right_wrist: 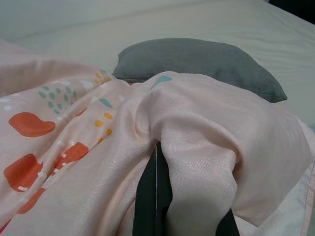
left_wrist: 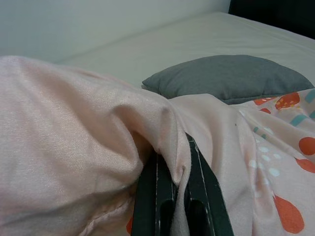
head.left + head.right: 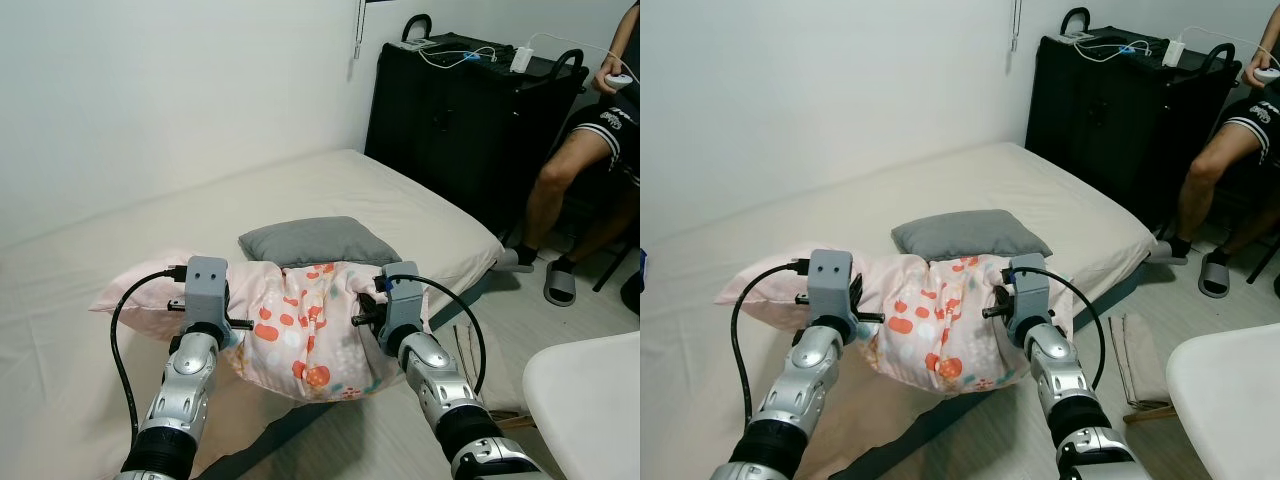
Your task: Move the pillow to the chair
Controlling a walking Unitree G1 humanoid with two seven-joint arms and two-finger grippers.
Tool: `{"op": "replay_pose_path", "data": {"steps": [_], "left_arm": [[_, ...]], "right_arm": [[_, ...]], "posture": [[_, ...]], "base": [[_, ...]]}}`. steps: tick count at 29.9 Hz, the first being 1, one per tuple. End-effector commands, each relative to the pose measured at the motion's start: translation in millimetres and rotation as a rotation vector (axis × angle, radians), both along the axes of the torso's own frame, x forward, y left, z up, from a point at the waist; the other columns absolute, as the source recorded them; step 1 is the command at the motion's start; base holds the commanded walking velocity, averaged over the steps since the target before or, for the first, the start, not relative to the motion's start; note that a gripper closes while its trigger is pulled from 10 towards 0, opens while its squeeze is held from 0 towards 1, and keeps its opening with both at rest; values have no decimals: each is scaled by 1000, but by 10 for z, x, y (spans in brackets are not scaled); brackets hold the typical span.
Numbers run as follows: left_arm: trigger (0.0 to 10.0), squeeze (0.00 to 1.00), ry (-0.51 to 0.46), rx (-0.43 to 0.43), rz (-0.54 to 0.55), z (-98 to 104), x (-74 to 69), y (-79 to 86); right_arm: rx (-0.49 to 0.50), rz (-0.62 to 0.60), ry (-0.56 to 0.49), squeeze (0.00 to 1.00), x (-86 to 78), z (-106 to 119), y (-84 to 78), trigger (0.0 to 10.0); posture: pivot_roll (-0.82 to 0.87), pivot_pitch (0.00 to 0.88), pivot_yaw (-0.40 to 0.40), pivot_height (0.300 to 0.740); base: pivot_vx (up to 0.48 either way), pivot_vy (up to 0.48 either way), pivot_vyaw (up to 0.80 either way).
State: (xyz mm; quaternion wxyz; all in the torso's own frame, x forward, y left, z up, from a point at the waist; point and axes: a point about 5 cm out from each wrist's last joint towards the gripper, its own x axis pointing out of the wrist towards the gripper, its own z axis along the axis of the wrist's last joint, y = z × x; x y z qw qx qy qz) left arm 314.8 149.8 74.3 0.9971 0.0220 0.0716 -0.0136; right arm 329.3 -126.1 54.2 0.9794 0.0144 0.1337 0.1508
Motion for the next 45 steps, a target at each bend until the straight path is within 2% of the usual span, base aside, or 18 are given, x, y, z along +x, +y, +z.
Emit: {"op": "replay_pose_path", "data": {"steps": [1,45], "left_arm": [[10000,0,-28,-7,-59,41,23,-143],[10000,0,-10,-4,-72,-3,20,-202]], "right_arm": [[10,36,-55,0,66,118,107,10000],[10,51,-42,0,88,127,110,10000]], "posture": [[-33,6,-76,740],[-41,0,-74,740]], "base": [[0,0,0],[0,0,0]]}}
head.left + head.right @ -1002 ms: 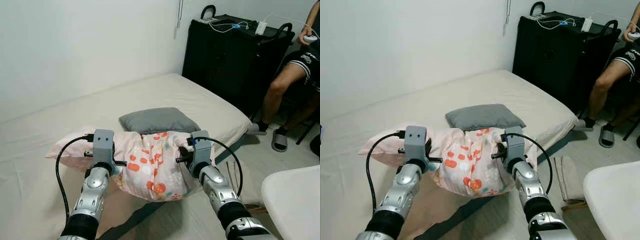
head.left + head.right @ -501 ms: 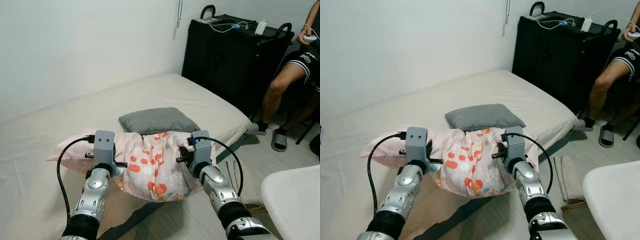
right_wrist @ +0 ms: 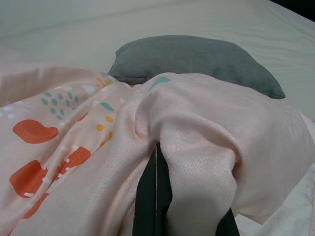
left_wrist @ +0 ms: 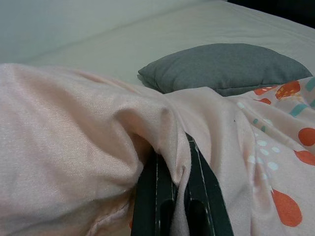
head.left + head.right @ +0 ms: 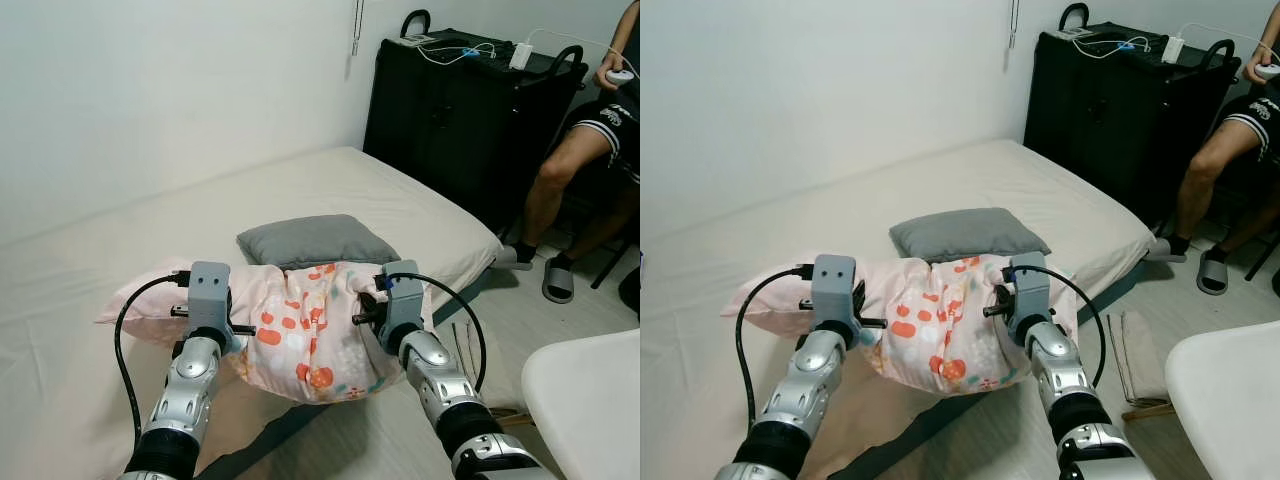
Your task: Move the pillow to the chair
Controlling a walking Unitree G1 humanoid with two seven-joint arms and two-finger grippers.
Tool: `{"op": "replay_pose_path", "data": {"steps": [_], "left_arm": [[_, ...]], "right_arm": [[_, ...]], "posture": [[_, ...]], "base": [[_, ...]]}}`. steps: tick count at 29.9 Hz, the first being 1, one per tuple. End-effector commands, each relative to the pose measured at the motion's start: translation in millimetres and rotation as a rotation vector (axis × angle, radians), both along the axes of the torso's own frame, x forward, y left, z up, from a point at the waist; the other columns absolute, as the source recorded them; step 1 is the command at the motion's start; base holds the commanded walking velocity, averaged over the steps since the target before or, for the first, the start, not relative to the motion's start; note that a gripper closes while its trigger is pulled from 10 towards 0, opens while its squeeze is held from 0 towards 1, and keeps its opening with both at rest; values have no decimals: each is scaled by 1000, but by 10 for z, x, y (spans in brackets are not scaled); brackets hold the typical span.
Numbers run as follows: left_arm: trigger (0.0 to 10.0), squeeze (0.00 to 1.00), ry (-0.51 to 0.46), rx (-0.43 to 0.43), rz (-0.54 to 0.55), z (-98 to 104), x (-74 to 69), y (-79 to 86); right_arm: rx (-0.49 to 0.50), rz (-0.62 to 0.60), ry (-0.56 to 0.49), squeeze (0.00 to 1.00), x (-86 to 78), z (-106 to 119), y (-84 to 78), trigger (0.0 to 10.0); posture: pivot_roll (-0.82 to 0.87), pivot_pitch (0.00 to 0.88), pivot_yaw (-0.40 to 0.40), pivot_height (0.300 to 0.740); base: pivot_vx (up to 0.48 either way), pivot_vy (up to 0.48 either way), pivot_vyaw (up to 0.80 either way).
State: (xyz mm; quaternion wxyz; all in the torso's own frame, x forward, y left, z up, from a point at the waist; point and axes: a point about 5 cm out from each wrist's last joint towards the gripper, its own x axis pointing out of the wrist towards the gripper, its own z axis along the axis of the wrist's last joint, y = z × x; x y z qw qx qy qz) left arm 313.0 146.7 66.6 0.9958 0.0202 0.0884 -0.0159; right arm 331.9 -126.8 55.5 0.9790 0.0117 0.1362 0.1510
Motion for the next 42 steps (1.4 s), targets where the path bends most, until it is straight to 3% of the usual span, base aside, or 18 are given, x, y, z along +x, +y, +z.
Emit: {"op": "replay_pose_path", "data": {"steps": [1,42], "left_arm": [[10000,0,-44,-2,-68,75,38,-172],[10000,0,-33,-27,-57,38,12,-211]], "right_arm": [[16,50,-46,0,61,115,117,10000],[-4,53,-28,0,37,70,89,10000]], "posture": [[-41,0,-74,740],[-50,0,-86,740]], "base": [[0,0,0],[0,0,0]]}}
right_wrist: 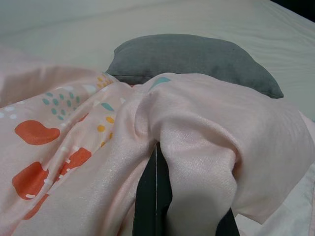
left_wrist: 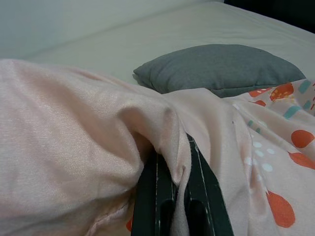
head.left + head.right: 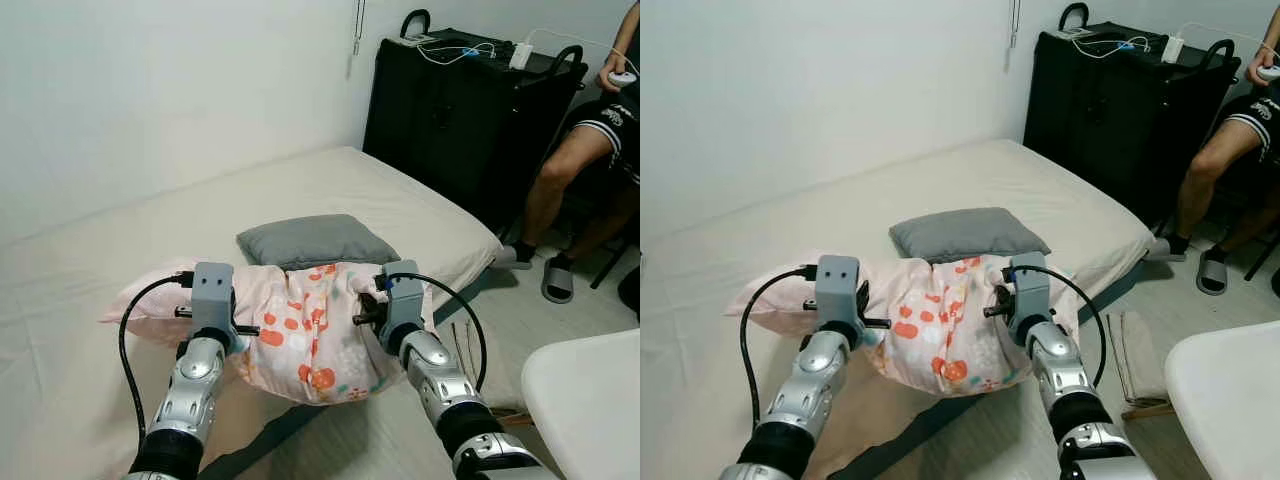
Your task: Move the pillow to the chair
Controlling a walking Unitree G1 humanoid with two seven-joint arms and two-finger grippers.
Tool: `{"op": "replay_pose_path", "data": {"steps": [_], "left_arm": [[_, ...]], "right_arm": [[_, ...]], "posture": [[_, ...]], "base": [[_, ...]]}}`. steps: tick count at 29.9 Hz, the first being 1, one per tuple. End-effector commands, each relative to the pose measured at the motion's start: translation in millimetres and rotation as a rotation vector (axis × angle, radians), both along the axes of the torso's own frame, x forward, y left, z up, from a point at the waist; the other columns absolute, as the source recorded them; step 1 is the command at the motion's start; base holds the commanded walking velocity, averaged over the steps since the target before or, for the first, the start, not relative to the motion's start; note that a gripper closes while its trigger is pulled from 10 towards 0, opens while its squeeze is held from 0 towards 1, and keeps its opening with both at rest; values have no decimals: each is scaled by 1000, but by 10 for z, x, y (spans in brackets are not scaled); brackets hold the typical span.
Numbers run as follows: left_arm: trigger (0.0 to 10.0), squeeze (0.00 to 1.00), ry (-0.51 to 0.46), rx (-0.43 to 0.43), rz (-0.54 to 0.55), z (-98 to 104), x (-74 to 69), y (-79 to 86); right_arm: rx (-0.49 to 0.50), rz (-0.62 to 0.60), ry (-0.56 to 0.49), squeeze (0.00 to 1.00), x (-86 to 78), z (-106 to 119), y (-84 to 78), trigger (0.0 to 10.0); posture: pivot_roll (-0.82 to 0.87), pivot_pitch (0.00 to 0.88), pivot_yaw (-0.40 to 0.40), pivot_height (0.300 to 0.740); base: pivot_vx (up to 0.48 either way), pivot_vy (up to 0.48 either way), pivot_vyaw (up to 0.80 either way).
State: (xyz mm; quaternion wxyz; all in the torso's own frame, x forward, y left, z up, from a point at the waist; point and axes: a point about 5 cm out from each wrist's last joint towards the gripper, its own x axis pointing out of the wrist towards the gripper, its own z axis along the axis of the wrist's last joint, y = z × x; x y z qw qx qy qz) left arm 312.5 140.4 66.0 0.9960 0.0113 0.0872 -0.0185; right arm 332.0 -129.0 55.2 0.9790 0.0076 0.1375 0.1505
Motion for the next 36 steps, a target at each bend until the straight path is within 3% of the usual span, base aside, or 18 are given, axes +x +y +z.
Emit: {"op": "replay_pose_path", "data": {"steps": [1,7,36], "left_arm": [[10000,0,-31,-8,-53,42,16,-149],[10000,0,-29,-9,-54,38,9,-152],[10000,0,-26,-4,-44,26,3,-127]], "right_arm": [[4,50,-27,0,35,68,107,10000],[10,43,-20,0,34,63,107,10000],[2,59,-7,0,24,41,133,10000]], "posture": [[-50,0,-86,740],[-51,5,-83,740],[-41,8,-93,740]], "base": [[0,0,0],[0,0,-185],[0,0,-800]]}}
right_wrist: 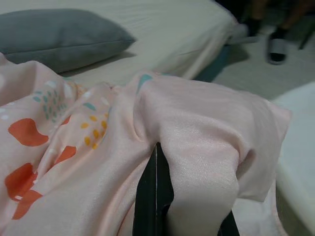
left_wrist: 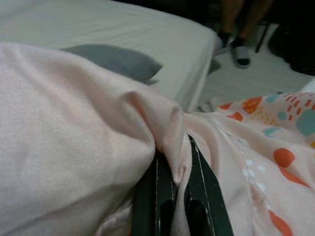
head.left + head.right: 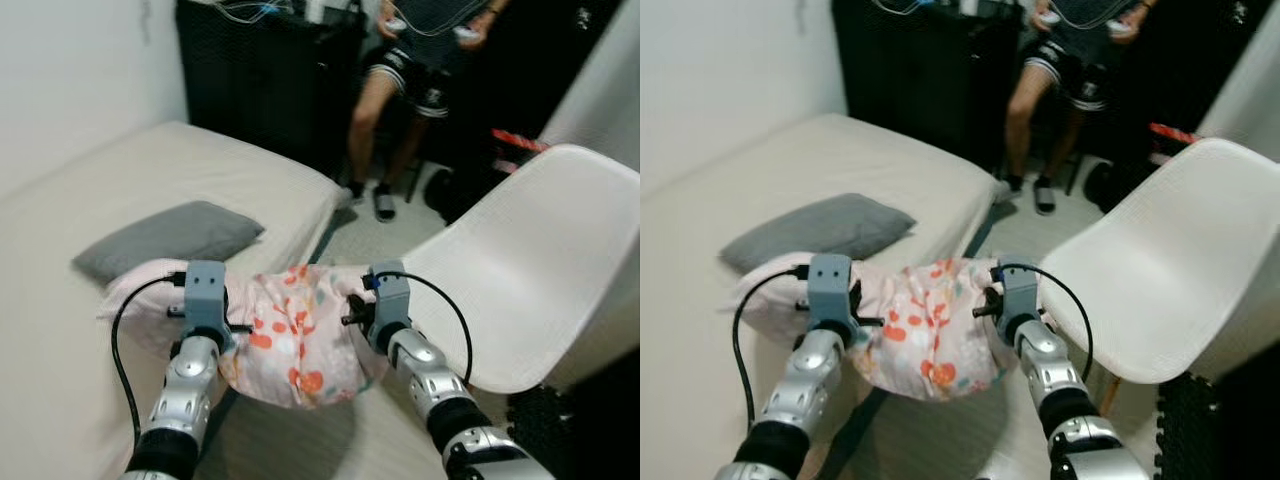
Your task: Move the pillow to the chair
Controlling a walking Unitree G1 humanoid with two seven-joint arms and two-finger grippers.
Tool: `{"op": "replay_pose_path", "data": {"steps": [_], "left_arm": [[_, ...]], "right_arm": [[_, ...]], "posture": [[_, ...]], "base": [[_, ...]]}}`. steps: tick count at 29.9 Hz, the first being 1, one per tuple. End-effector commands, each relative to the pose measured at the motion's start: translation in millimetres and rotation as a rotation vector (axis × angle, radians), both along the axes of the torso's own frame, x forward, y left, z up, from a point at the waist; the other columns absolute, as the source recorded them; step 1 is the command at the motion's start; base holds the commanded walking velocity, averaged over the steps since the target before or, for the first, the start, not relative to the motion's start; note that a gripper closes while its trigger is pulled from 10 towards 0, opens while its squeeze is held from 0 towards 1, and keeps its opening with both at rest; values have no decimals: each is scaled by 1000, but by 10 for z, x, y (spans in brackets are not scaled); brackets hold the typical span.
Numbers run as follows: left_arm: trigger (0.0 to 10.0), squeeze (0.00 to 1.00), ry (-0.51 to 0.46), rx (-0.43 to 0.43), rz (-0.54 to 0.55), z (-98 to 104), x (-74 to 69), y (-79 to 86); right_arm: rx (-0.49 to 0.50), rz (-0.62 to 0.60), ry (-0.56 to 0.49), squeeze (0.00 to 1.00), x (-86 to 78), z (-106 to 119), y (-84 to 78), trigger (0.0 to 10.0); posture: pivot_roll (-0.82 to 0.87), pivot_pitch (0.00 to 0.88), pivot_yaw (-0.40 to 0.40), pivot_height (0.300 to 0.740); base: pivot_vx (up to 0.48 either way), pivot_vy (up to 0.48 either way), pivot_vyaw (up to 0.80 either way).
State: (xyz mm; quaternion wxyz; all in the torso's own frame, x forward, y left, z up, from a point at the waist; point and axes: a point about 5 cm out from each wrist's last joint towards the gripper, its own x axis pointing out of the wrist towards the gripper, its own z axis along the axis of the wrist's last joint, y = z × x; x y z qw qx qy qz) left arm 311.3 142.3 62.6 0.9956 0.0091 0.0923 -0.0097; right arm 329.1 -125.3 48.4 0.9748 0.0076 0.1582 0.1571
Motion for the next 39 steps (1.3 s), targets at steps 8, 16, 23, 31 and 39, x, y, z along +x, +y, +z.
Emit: {"op": "replay_pose_path", "data": {"steps": [8,16,23,31,39], "left_arm": [[10000,0,-20,7,-47,27,-1,-117],[10000,0,21,65,-122,-5,16,-135],[10000,0,53,84,-159,-58,5,-170],[10000,0,78,101,-192,-117,-35,-246],[10000,0,84,99,-205,-128,-41,-293]], "right_arm": [[4,47,-46,0,66,114,104,10000],[26,-19,-24,0,16,18,88,10000],[41,-49,1,0,-79,-93,97,10000],[37,-67,12,0,-105,-129,73,10000],[32,-75,12,0,-120,-144,51,10000]], "posture": [[-36,1,-87,740],[-6,3,9,740],[-12,0,43,740],[-24,0,64,740],[-22,0,54,740]], "base": [[0,0,-800],[0,0,-800],[0,0,-800],[0,0,-800],[0,0,-800]]}}
